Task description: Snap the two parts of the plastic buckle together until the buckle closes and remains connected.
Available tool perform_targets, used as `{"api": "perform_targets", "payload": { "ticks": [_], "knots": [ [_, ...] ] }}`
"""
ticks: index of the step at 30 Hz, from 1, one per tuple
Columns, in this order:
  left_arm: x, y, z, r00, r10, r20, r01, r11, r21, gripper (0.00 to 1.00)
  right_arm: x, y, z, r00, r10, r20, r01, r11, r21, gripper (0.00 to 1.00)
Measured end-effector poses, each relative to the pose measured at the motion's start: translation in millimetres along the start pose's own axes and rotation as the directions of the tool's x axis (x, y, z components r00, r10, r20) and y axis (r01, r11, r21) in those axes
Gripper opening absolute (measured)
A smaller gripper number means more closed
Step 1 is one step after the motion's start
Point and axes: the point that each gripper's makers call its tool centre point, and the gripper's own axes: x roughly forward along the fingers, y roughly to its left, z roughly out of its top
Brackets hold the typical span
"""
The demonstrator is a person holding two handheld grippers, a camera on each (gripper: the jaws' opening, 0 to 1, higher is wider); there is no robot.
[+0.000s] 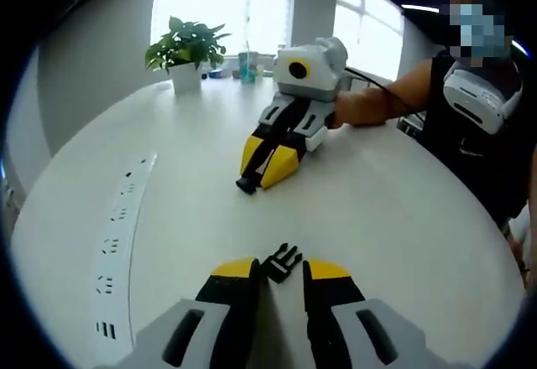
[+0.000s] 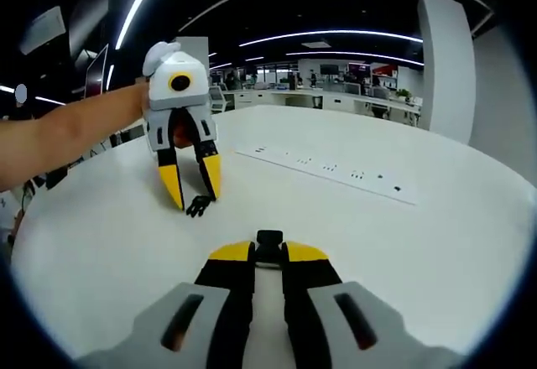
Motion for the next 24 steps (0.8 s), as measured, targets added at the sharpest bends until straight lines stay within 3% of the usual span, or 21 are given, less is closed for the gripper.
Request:
{"api": "perform_targets", "payload": {
  "ticks": [6,16,18,24],
  "knots": [
    [0.9,-0.9,2.2,0.999,0.025,0.029,-0.024,1.000,-0.006,0.14,0.3,-0.1,-0.7,1.000,0.001,-0.002,-0.001,1.000,0.002,0.11],
    [-1.0,-12.1,0.7,0.994,0.074,0.077,-0.074,0.997,-0.004,0.20,0.2,-0.1,-2.0,1.000,-0.002,-0.008,0.002,1.000,0.003,0.11],
    [-2.7,-9.4,0.5,0.993,0.085,0.076,-0.085,0.996,0.000,0.23,0.7,0.8,-1.9,1.000,0.001,-0.009,-0.001,1.000,0.006,0.11],
    [-6.5,-6.4,-1.3,0.994,0.084,0.067,-0.084,0.996,0.002,0.21,0.9,1.4,-1.8,1.000,0.004,-0.009,-0.004,1.000,0.005,0.11]
  ]
}}
